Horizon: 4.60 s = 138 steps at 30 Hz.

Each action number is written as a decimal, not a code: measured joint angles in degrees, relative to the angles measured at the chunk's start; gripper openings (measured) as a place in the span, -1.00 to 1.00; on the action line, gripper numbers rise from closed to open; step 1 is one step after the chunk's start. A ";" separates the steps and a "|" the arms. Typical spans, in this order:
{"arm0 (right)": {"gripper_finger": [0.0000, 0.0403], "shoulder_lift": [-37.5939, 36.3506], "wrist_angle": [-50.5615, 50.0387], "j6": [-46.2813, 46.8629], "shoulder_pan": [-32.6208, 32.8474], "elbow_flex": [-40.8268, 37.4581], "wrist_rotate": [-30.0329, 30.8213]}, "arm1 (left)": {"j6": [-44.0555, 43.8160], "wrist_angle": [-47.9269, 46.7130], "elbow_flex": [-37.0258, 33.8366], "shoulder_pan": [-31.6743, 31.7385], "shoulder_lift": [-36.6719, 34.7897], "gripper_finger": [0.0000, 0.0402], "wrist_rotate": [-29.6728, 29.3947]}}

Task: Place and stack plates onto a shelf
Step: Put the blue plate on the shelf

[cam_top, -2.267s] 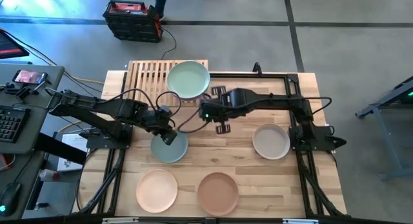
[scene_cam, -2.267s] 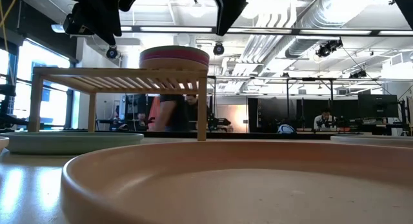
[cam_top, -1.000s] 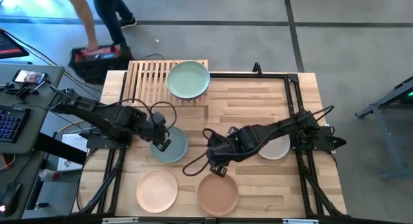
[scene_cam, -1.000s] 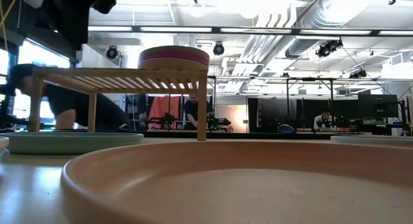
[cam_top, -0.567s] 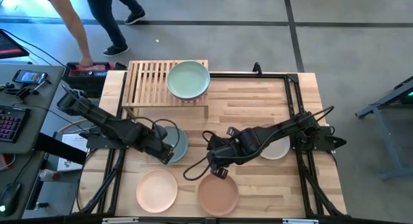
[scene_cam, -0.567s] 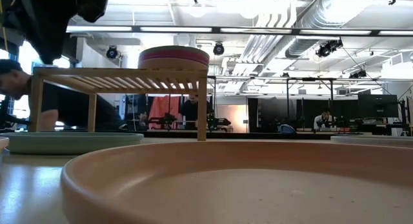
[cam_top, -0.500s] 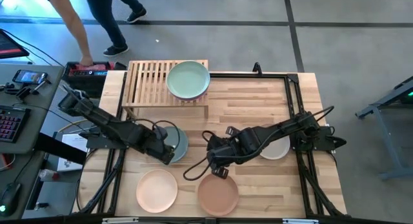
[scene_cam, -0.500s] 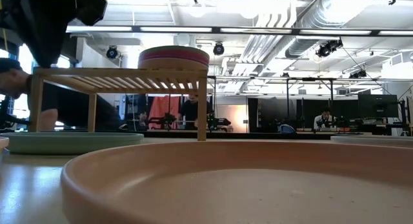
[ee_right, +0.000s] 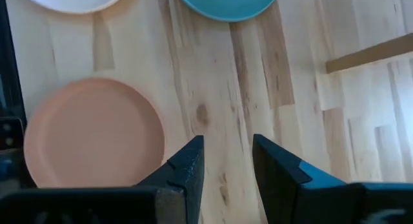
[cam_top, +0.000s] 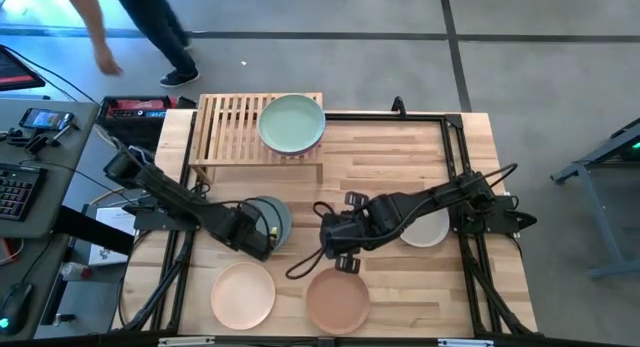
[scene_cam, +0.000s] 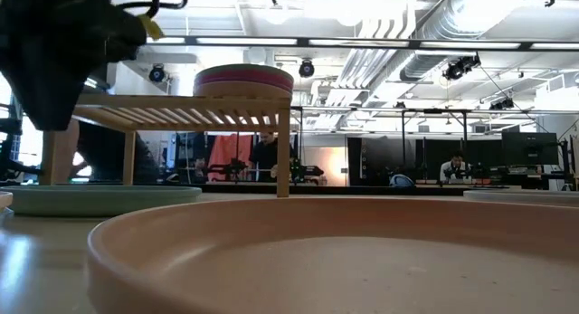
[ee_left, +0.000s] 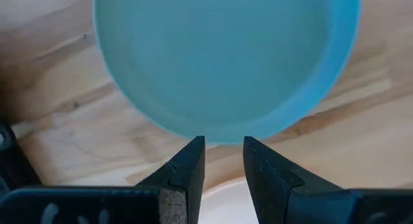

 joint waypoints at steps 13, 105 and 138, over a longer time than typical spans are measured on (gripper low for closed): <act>-0.47 0.00 -0.17 -3.93 0.00 0.00 0.41 | 32.10 4.66 -0.02 0.00 2.18 -0.52 3.28; -0.47 0.02 0.33 5.82 -2.03 0.00 1.86 | 65.11 13.60 0.43 3.76 15.71 -0.95 7.84; -0.47 0.02 2.12 5.82 -2.01 0.00 1.86 | 65.67 -16.57 19.24 -4.13 14.42 -1.00 7.89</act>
